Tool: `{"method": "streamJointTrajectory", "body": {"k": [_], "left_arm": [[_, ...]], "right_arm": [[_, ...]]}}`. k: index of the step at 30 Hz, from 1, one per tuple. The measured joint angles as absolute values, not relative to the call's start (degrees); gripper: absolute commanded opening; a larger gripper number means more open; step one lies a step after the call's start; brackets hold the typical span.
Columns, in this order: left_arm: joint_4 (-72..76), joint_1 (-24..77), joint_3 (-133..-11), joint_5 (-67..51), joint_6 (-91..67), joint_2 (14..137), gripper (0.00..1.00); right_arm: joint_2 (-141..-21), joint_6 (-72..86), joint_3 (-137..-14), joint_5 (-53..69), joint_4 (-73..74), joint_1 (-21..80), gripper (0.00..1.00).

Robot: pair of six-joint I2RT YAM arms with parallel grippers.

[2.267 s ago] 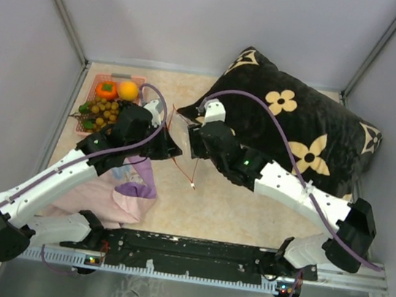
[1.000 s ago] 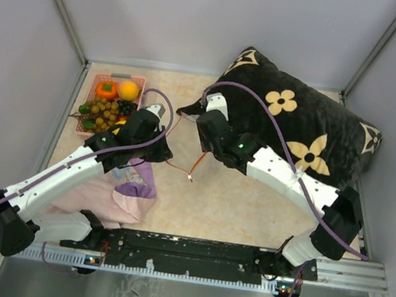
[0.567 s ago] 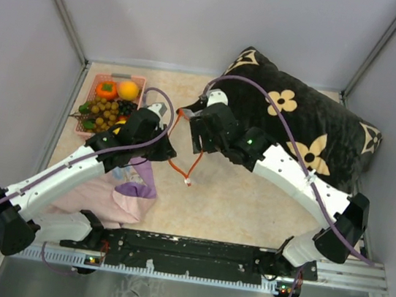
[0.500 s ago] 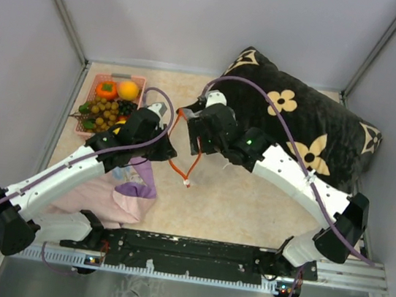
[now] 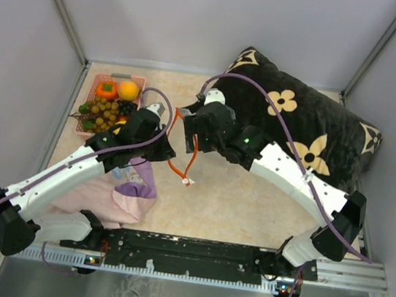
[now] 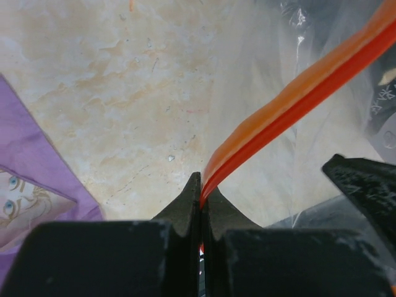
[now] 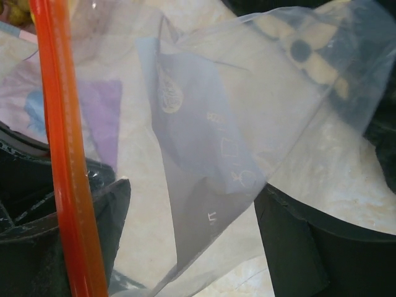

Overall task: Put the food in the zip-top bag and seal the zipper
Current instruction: Open the zipper of the food storage bag.

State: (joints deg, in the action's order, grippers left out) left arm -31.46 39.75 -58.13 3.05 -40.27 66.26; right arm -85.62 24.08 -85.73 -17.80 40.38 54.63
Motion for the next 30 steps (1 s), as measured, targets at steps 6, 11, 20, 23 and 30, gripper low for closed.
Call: {"method": "streamJointTrajectory", "body": {"k": [6, 11, 20, 23, 30], "left_arm": [[-34.4, 39.7, -58.1, 6.2, -40.3, 66.0, 0.0], [-34.8, 39.7, -58.1, 6.5, -40.3, 64.5, 0.0], [-36.1, 39.7, -58.6, 7.5, -39.9, 64.9, 0.0], [-36.2, 39.7, -59.9, 7.2, -39.6, 66.6, 0.0], [-36.3, 39.7, -62.0, 5.6, -39.4, 70.0, 0.0]], "right_arm": [[-85.8, 23.9, -85.9, -20.5, 42.1, 53.4, 0.82], [-85.6, 24.9, -82.9, -20.7, 41.6, 49.9, 0.82], [-86.4, 25.3, -81.0, -18.6, 42.6, 48.2, 0.83], [-86.9, 25.1, -81.0, -15.2, 41.1, 48.5, 0.84], [-88.4, 26.4, -83.0, -9.4, 37.7, 49.5, 0.86]]}}
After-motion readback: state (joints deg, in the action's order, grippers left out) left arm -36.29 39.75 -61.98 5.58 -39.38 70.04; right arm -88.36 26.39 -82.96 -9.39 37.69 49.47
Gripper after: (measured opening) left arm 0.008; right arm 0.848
